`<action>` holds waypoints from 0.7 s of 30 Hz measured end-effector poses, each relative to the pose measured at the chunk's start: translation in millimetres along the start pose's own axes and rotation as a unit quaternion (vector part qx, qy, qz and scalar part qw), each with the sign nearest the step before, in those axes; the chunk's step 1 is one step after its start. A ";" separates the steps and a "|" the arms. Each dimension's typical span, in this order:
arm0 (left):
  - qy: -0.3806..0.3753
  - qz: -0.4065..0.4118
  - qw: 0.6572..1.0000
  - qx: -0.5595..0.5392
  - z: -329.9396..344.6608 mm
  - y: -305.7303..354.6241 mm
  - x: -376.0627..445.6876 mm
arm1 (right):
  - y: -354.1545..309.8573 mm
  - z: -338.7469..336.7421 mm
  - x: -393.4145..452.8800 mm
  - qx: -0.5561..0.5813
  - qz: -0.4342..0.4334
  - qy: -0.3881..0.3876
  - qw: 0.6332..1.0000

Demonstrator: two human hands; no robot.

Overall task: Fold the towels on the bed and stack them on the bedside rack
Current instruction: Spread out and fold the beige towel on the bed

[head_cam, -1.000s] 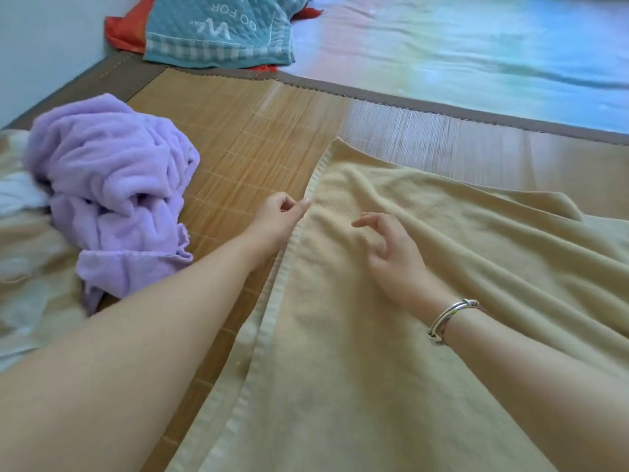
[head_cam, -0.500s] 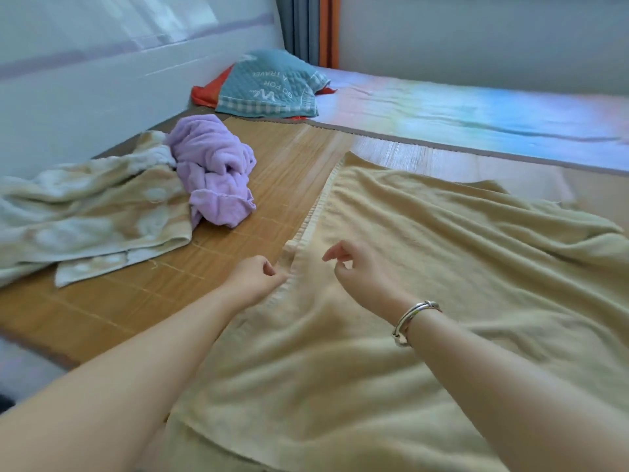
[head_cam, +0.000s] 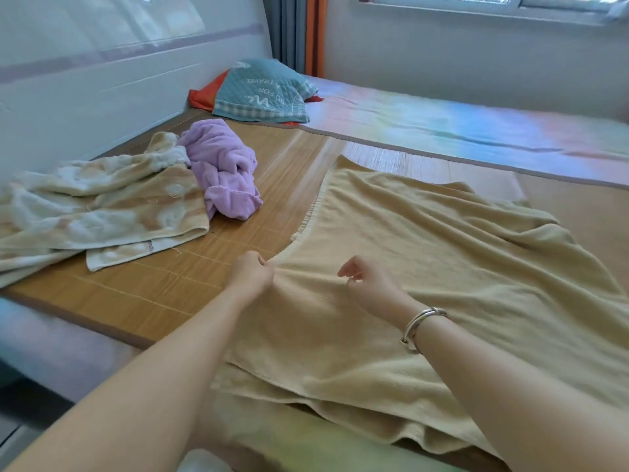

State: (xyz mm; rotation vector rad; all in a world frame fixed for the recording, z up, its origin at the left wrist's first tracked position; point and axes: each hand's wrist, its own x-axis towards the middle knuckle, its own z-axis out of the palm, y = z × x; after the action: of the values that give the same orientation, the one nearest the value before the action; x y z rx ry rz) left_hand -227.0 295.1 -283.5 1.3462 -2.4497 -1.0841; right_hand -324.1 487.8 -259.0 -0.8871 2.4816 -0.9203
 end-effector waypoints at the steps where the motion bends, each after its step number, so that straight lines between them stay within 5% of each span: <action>1: 0.014 0.003 1.000 0.015 -4.9 -4.3 1.6 | 1.2 2.6 2.8 -0.002 0.000 0.004 1.000; 8: -0.018 -0.014 0.979 0.202 6.0 -30.6 -11.7 | 19.9 9.5 1.8 -0.025 0.003 0.012 1.000; 12: 0.045 0.096 0.968 0.229 25.0 -5.8 -35.7 | 46.2 -15.3 -16.2 -0.020 0.012 0.053 0.998; 17: -0.100 0.177 0.950 0.238 72.8 53.0 -74.4 | 96.7 -79.1 -53.6 -0.031 0.058 0.143 0.988; 21: -0.145 0.230 0.938 0.217 124.6 104.1 -100.3 | 159.5 -138.5 -94.3 -0.033 0.129 0.202 0.970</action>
State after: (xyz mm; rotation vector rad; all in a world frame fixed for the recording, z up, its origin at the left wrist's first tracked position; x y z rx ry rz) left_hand -293.3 474.1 -285.8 0.6421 -3.1343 -0.6885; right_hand -393.6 708.4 -256.6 -0.4042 2.8964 -1.0109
